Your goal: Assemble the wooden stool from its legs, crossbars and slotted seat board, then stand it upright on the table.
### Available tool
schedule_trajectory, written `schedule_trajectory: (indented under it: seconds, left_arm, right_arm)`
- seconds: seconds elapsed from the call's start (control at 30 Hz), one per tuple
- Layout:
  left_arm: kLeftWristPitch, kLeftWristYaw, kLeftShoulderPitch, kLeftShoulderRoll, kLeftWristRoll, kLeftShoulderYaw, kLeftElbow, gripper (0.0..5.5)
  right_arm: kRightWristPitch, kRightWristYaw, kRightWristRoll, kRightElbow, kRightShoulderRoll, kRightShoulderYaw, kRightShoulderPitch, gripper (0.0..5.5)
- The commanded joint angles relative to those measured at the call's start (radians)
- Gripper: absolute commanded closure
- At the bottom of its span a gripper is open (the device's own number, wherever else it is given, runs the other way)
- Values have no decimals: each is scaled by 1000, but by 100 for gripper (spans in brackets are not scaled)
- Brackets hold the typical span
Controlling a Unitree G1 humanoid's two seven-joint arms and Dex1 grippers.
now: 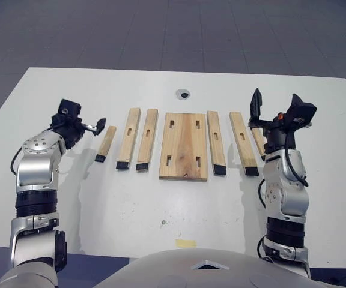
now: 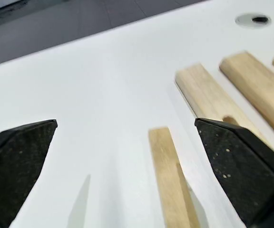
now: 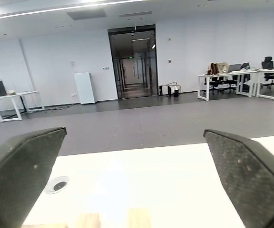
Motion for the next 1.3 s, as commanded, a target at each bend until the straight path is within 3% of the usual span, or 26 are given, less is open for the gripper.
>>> schedule_trajectory:
  seconds: [0.03, 0.17, 0.23, 0.6, 0.97, 1.13, 1.3]
  left_arm:
    - [12, -35, 19, 38, 31, -46, 58, 11]
    - [4, -44, 43, 43, 59, -83, 111, 11]
    - [7, -62, 51, 45, 57, -89, 120, 37]
    - [19, -147, 68, 106, 82, -158, 256, 230]
    - [-1, -171, 150, 123, 113, -221, 275, 416]
    - [-26, -108, 138, 107, 103, -199, 304, 418]
    - [-185, 89, 34, 90, 63, -47, 359, 418]
  right_arm:
    - [-17, -26, -16, -8, 34, 23, 26, 10]
    - [-19, -40, -23, -16, 44, 23, 40, 10]
    - [-18, -50, -26, -18, 44, 19, 45, 10]
    - [-56, -96, -106, -35, 60, 52, 70, 10]
    - [-71, -154, -137, -25, 66, 8, 62, 10]
    - [-81, -145, -128, -9, 62, 10, 49, 10]
    - [-92, -90, -62, 4, 33, -19, 14, 10]
